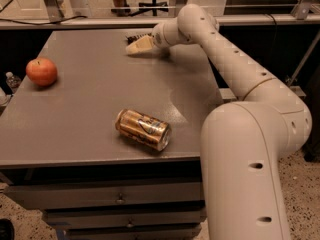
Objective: Move rxbar chocolate near orange can
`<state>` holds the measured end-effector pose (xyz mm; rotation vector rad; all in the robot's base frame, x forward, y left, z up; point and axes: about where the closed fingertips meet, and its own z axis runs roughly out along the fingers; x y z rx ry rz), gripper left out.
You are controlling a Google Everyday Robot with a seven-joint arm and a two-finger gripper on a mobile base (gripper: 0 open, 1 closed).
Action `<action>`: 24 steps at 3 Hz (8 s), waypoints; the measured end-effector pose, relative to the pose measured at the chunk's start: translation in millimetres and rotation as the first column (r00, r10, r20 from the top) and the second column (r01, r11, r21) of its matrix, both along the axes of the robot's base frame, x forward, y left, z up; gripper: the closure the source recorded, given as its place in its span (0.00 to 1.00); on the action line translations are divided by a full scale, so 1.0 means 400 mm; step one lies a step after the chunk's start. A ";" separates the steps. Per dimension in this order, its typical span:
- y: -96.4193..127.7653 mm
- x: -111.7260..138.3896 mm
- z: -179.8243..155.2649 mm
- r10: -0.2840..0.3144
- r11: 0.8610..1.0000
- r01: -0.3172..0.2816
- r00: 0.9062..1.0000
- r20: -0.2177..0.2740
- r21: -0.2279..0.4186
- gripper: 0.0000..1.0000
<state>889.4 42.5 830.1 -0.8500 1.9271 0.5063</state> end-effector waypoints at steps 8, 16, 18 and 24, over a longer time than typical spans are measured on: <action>0.032 0.036 0.006 0.032 0.999 -0.032 0.999 0.003 -0.021 1.00; -0.362 -0.371 0.314 -0.169 0.958 0.182 0.983 0.078 -0.223 1.00; -0.341 -0.354 0.298 -0.152 0.964 0.161 0.987 0.061 -0.210 1.00; -0.429 -0.772 0.221 -0.155 0.973 0.100 0.951 -0.269 -0.206 1.00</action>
Offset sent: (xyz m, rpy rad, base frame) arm 0.0243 0.0094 -0.0067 -0.0265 -0.0121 0.0357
